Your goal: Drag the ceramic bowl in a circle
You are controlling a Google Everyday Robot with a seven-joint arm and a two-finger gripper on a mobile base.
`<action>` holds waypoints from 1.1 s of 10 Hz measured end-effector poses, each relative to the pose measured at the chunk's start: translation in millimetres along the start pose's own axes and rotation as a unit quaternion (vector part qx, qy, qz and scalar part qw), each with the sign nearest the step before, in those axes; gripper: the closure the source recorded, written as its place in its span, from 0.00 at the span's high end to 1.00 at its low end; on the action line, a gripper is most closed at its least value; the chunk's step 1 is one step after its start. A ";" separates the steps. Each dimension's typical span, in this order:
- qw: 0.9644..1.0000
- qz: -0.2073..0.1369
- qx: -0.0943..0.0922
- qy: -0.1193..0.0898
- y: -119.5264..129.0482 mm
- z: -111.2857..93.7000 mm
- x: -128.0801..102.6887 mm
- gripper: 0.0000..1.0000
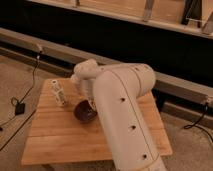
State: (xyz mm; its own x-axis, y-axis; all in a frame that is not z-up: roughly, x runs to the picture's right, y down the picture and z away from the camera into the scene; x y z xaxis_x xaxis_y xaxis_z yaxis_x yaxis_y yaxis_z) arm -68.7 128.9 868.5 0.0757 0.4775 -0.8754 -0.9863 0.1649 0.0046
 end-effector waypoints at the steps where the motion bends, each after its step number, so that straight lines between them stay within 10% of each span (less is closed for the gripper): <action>1: 1.000 -0.015 -0.027 -0.001 17.8 -2.1 6.0 0.00; 5: 0.993 -0.054 -0.100 -0.021 33.5 1.1 22.3 0.00; 11: 0.986 -0.100 -0.128 -0.048 24.1 29.1 33.4 0.02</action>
State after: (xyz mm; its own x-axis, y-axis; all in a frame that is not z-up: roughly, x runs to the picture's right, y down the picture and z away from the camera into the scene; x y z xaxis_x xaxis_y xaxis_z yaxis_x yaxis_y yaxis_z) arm -85.7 173.9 853.4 0.2742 0.5390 -0.7964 -0.9538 0.0468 -0.2967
